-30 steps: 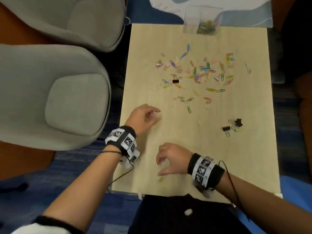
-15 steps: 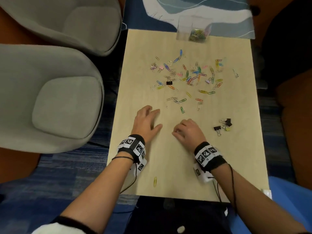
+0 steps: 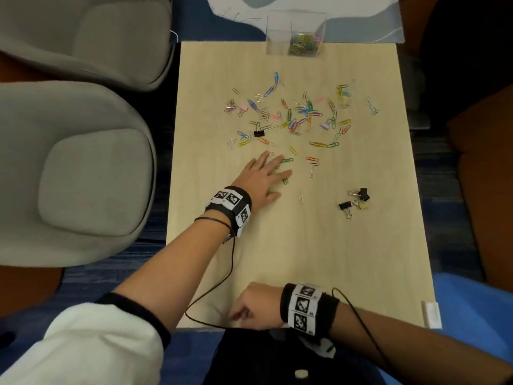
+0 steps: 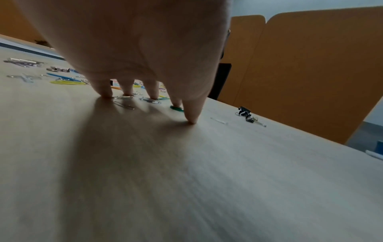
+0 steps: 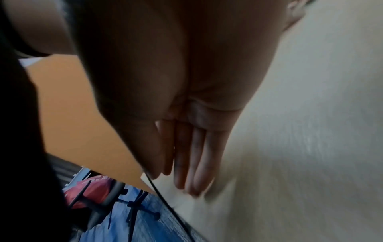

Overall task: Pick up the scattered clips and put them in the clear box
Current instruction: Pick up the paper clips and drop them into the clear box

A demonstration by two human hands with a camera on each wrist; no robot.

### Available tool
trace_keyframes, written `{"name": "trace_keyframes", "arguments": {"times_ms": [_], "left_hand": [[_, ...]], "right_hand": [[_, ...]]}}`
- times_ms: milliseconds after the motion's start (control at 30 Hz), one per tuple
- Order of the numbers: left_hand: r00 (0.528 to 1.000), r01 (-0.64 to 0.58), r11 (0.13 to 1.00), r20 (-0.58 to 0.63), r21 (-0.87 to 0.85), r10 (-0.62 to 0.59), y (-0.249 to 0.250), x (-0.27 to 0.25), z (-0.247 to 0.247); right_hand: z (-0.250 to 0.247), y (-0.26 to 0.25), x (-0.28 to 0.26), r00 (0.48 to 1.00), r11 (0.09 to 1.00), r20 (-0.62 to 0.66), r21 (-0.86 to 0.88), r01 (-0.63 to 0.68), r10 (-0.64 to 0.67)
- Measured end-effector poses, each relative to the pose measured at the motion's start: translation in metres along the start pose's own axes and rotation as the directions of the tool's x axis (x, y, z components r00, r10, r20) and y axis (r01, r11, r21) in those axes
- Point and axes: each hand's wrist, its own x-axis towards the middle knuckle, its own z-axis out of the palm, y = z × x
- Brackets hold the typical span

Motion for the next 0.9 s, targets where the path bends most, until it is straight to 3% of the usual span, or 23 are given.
{"name": "trace_keyframes", "arguments": {"times_ms": [100,200,333,467,567,633,733,767,833,900], "left_hand": [[1.0,0.012,1.0,-0.004,-0.005,-0.012,-0.005,-0.001,0.0],[0.998,0.056,0.998,-0.022,-0.019,-0.057,-0.014,0.002,-0.003],[0.995,0.058,0.998,-0.073,-0.031,-0.06,-0.018,0.019,-0.003],[0.986,0.085,0.992,-0.135,-0.098,-0.098,-0.011,0.041,-0.012],[0.952,0.1,0.967,-0.259,-0.235,-0.162,-0.014,0.05,-0.025],[0.884,0.131,0.93,-0.384,-0.344,-0.266,-0.023,0.053,-0.034],[0.709,0.248,0.835,-0.495,-0.491,-0.501,-0.044,0.055,-0.04],[0.658,0.301,0.801,-0.496,-0.517,-0.567,-0.051,0.056,-0.041],[0.632,0.371,0.759,-0.453,-0.535,-0.628,-0.065,0.059,-0.041],[0.686,0.39,0.77,-0.399,-0.505,-0.609,-0.074,0.064,-0.04]], "right_hand": [[-0.023,0.018,0.001,0.998,0.995,-0.054,0.091,-0.034,0.039],[-0.065,0.048,-0.017,0.954,0.977,-0.28,0.209,-0.046,0.105],[-0.126,0.087,-0.057,0.768,0.951,-0.6,0.306,-0.038,0.224],[-0.162,0.099,-0.071,0.641,0.954,-0.728,0.298,-0.021,0.242],[-0.172,0.097,-0.079,0.546,0.936,-0.786,0.352,0.009,0.29],[-0.17,0.097,-0.084,0.55,0.932,-0.776,0.363,-0.009,0.307],[-0.156,0.1,-0.079,0.675,0.928,-0.665,0.364,-0.082,0.32],[-0.153,0.103,-0.074,0.681,0.923,-0.656,0.377,-0.078,0.325],[-0.157,0.108,-0.066,0.633,0.909,-0.694,0.416,-0.035,0.342],[-0.173,0.111,-0.061,0.561,0.908,-0.751,0.419,-0.004,0.349]]}}
